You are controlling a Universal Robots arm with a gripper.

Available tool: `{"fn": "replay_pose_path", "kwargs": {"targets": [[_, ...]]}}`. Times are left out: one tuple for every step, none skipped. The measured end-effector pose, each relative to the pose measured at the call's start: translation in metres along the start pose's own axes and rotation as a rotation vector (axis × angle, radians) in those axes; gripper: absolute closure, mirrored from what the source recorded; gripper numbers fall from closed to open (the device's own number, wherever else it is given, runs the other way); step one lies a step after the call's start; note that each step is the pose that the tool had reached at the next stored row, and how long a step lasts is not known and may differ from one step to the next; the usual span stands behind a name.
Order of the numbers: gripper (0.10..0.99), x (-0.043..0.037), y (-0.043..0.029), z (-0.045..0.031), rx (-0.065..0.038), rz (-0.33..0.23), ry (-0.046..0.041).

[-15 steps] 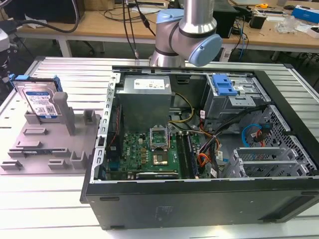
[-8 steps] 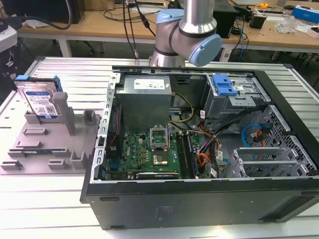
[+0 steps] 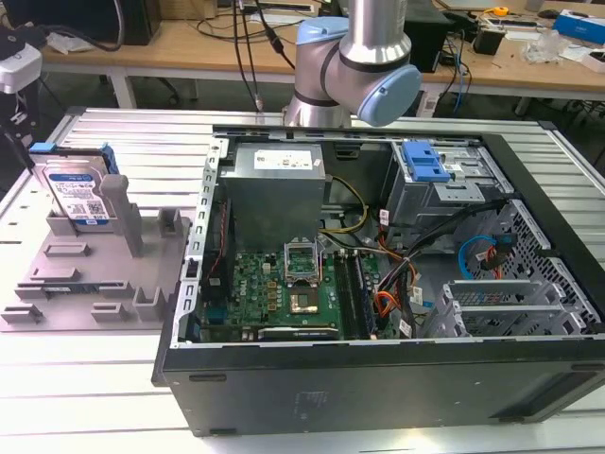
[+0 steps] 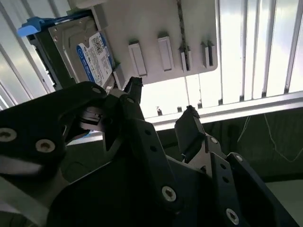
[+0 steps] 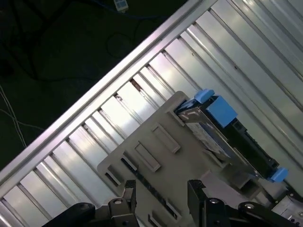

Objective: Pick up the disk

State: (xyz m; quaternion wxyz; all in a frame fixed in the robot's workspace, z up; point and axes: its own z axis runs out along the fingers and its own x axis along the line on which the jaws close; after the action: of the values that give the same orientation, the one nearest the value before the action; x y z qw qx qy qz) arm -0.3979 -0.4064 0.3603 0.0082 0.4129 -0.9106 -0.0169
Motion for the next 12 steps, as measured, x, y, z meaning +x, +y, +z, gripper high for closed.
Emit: {"fn": "replay_pose_path", "kwargs": {"targets": [[0.529, 0.0, 0.0, 0.0, 0.0, -0.032, 0.0012], [0.529, 0.0, 0.0, 0.0001, 0.0, -0.054, 0.0019], [0.529, 0.0, 0.0, 0.0002, 0.0, -0.071, 0.0026], [0.529, 0.0, 0.0, 0.0003, 0.0, -0.109, 0.0044], [0.529, 0.0, 0.0, 0.0004, 0.001, -0.14, 0.0058], [0.529, 0.0, 0.0, 0.0005, 0.001, -0.172, 0.007], [0.529, 0.0, 0.0, 0.0005, 0.001, -0.195, 0.0079], [0.529, 0.0, 0.0, 0.0006, 0.001, -0.215, 0.0087], [0.529, 0.0, 0.0, 0.0006, 0.001, -0.241, 0.0096], [0.529, 0.0, 0.0, 0.0007, 0.001, -0.261, 0.0103], [0.529, 0.0, -0.0001, 0.0008, 0.001, -0.289, 0.0114], [0.529, 0.0, -0.0001, 0.001, 0.001, -0.319, 0.0125]]}}
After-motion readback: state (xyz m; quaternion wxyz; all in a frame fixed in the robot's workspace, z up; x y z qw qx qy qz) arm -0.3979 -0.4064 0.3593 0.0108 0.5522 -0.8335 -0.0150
